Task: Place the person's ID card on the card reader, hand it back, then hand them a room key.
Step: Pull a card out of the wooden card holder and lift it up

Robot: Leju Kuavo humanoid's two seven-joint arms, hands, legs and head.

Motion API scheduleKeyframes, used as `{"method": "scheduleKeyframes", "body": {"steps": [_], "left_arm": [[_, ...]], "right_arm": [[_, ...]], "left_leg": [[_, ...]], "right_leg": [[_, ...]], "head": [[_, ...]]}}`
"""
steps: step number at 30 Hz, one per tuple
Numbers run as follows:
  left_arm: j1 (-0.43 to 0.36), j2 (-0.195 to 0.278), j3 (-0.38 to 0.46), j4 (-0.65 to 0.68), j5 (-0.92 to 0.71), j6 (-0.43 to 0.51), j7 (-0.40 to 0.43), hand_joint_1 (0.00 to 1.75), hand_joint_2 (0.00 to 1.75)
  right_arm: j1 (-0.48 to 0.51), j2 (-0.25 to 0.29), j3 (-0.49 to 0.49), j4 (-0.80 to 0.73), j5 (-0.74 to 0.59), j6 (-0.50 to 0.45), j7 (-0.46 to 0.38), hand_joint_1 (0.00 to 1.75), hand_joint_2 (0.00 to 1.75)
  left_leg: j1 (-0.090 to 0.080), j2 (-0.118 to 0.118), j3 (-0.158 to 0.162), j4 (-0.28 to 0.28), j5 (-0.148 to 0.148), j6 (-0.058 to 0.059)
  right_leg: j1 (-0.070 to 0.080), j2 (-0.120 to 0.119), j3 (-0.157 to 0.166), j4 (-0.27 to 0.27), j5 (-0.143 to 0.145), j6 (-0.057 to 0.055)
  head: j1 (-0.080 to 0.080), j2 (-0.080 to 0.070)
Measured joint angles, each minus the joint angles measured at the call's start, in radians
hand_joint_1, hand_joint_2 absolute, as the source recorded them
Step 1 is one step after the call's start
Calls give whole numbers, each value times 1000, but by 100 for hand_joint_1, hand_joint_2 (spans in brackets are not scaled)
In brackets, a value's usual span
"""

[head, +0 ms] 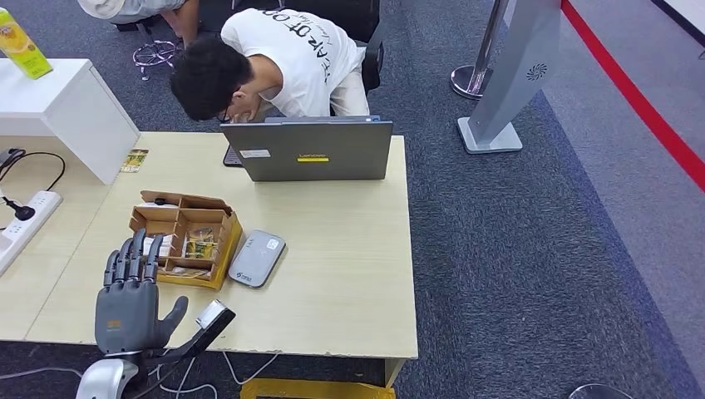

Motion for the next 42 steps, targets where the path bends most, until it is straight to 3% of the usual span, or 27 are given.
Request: {"method": "scheduleKeyframes", "body": {"steps": [11,29,42], "left_arm": [[-81,-63,67,146,-12,4,-12,0,175],[-186,-107,79,258,-43,23,-20,0,175],[-201,-122,79,304,-43,21,-19,0,175]], "right_arm": [[-2,0,0,0,17,4,0,0,175],[-2,0,2,0,43,16,4,0,175],[-2,0,2,0,45,16,9,0,175]], "left_leg": [[0,0,0,0,0,0],[0,0,0,0,0,0],[0,0,0,0,0,0]], "right_leg": [[0,0,0,0,0,0],[0,0,0,0,1,-1],[0,0,0,0,1,-1]], "head": [[0,0],[0,0],[0,0]]}}
